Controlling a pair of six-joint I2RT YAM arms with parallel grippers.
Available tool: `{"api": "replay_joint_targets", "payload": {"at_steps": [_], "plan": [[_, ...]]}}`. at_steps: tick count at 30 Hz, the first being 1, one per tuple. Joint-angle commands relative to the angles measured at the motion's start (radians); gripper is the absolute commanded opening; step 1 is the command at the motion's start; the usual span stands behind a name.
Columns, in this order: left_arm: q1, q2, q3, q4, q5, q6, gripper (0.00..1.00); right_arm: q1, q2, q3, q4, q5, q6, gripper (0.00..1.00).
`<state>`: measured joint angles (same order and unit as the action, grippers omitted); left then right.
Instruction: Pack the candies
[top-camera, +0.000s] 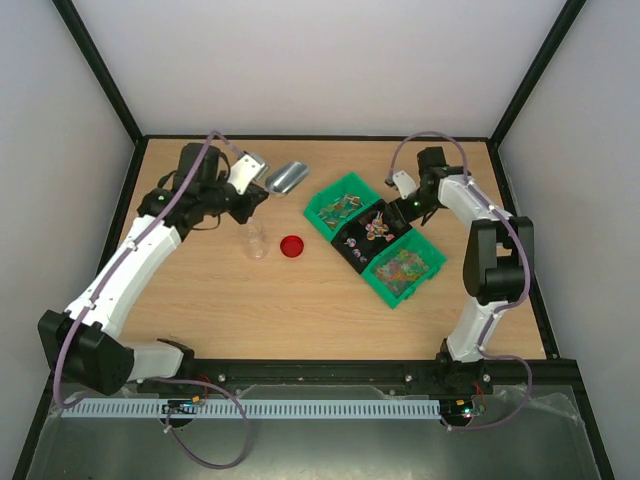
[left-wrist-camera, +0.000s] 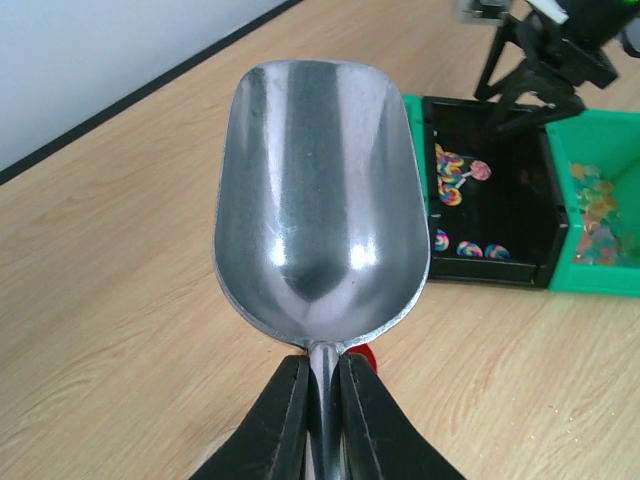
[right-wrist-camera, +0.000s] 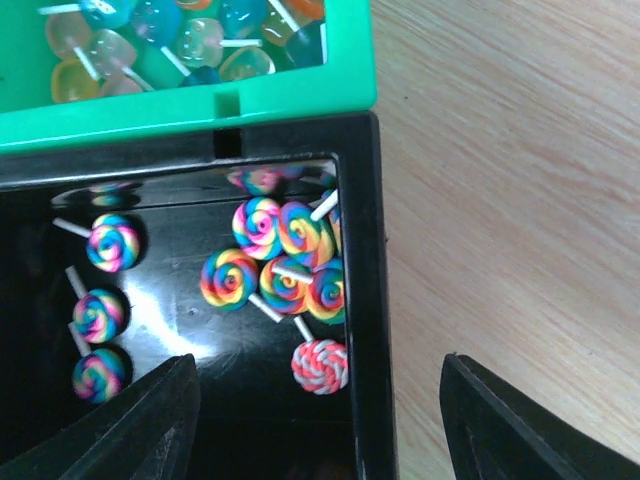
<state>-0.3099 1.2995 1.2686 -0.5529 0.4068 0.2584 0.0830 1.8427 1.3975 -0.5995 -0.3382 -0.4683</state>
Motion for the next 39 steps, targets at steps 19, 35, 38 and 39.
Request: {"api": "replay_joint_targets", "payload": {"at_steps": [19, 35, 38, 39], "plan": [[-0.269, 0.106, 0.045, -0.120, -0.216, 0.006, 0.02, 0.040, -0.015, -0.156, 0.203, 0.189, -0.039, 0.17], [-0.406, 0.322, 0.256, -0.393, -0.342, 0.067, 0.02, 0.041, -0.230, -0.273, 0.151, 0.114, -0.109, 0.01], [-0.416, 0.366, 0.282, -0.416, -0.371, 0.067, 0.02, 0.042, -0.263, -0.283, 0.150, 0.111, -0.103, 0.01], [-0.420, 0.378, 0.291, -0.422, -0.382, 0.068, 0.02, 0.042, -0.276, -0.285, 0.150, 0.109, -0.099, 0.01]]}}
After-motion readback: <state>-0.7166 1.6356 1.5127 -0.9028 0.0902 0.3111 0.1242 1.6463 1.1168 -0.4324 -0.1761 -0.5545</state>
